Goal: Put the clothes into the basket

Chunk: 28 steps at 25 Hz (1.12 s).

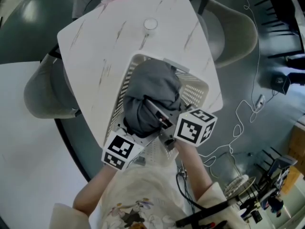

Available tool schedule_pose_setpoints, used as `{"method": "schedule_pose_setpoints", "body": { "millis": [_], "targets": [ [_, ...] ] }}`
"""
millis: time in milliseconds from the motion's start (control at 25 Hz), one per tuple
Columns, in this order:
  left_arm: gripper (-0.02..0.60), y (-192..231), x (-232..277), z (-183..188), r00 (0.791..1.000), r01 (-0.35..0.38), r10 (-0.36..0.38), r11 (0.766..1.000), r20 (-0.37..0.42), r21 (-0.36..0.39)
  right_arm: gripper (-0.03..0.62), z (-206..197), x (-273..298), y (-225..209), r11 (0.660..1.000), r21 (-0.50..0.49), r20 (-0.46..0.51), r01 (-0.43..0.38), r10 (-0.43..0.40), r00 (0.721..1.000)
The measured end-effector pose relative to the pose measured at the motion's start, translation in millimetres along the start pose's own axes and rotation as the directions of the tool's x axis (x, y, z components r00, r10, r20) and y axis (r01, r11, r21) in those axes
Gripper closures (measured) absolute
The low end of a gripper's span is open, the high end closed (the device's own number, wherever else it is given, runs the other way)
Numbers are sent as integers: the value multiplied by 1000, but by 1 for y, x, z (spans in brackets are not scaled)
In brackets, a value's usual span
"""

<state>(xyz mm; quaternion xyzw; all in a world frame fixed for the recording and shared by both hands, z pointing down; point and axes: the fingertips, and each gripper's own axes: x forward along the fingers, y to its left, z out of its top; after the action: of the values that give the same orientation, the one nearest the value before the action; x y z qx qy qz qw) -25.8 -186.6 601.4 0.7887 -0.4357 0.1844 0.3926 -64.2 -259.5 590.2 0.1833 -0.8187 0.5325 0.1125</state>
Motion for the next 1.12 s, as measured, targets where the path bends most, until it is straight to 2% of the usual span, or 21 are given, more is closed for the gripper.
{"method": "schedule_pose_setpoints", "body": {
  "millis": [520,840,1120],
  "targets": [
    [155,12,19,-19,997,0,-4,999,-81,-49,327,-8,7,-23,995,-40,-34,88,-89,995],
    [167,23,34,-36,990,-28,13,994,-142,-106,321,-18,15,-45,974,-119,-69,191,-200,977],
    [169,33,45,-53,980,-66,37,987,-194,-144,318,-31,22,-66,957,-137,-112,254,-270,956]
  ]
}}
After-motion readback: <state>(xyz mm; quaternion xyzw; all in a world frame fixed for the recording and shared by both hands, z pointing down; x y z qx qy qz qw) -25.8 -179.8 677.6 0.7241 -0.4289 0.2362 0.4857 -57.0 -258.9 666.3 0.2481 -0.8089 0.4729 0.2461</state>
